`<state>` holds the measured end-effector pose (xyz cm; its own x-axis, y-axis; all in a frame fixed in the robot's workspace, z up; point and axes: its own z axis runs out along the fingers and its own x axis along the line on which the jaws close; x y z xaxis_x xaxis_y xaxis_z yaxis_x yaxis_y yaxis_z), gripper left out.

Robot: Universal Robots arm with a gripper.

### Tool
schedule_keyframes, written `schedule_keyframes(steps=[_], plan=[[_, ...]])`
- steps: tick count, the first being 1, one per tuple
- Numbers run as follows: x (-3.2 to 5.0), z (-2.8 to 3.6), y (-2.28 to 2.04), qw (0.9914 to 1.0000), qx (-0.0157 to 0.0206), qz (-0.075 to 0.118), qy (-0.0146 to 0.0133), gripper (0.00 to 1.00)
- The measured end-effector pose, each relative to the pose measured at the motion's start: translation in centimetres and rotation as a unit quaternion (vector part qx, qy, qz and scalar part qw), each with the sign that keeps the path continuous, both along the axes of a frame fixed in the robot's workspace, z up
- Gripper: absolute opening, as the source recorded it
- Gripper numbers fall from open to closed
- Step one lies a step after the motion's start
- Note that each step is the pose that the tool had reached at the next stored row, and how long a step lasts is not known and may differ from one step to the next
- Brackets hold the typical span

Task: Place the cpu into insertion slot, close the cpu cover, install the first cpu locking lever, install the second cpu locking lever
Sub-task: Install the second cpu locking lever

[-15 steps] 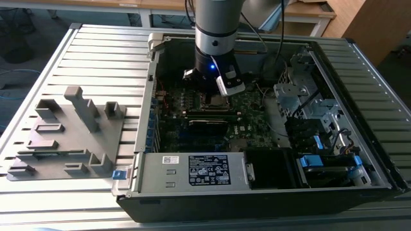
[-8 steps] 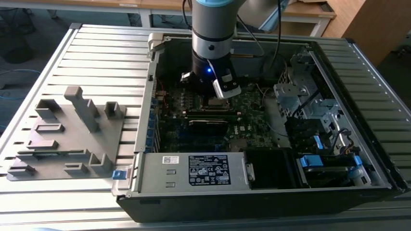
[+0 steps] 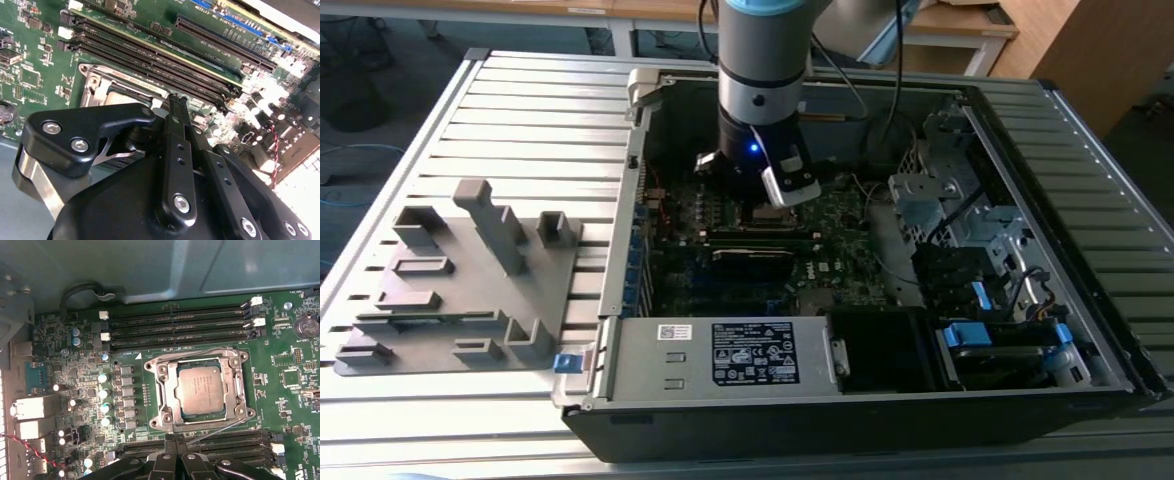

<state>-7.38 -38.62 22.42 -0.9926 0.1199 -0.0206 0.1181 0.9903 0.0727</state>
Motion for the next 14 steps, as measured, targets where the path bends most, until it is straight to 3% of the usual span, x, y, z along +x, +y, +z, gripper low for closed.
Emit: schedule_keyframes(steps=[7, 14], plan=[[-0.12, -0.59, -0.07, 1.00000, -0.0001, 0.001, 0.0000, 0.11], [-0.18, -0.68, -0.14, 1.00000, -0.0005, 0.001, 0.0000, 0.11]])
